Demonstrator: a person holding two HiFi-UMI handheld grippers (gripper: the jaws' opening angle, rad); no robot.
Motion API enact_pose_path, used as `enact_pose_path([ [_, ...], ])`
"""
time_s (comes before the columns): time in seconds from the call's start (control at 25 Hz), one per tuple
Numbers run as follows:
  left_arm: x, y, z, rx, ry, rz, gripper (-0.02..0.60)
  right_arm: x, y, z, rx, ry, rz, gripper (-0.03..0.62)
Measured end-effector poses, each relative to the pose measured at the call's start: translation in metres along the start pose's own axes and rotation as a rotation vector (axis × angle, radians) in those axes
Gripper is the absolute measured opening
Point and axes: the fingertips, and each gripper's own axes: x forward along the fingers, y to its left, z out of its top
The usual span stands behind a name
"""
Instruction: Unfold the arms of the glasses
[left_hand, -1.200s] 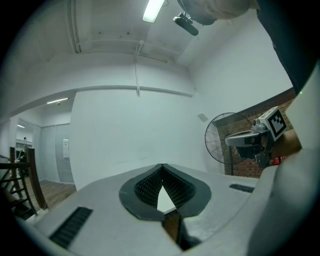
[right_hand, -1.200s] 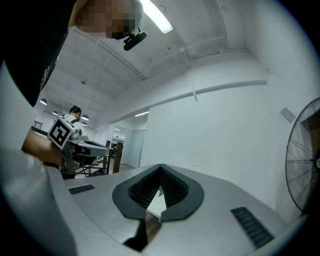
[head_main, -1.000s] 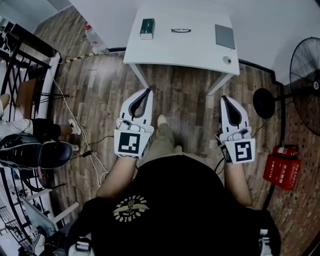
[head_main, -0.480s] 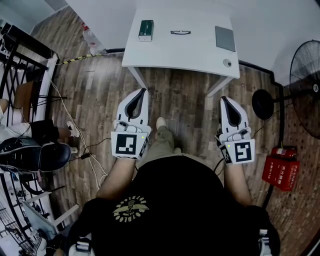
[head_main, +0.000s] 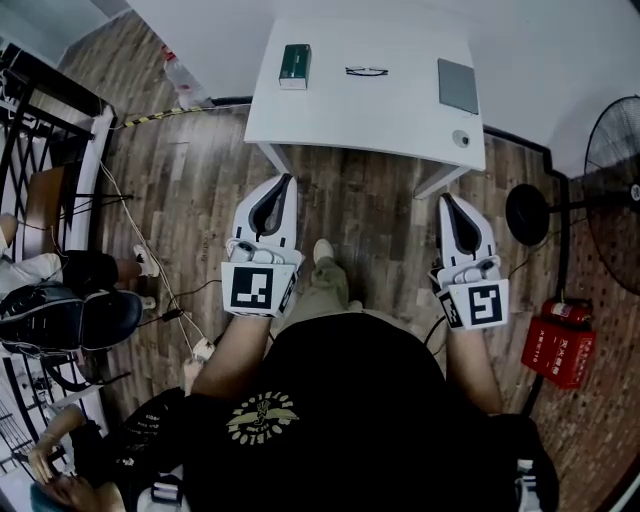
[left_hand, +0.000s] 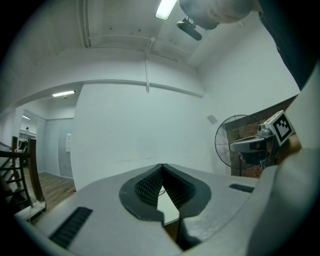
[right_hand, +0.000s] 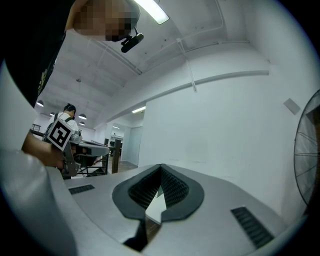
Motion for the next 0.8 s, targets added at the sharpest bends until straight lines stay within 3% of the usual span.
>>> enact_pose_path([
  [0.8, 0.109, 0.055, -0.018, -0.013, 0.041, -0.063, 0.008, 0.104, -0.039, -0.024, 0.025, 0.068, -0.039, 0.000],
])
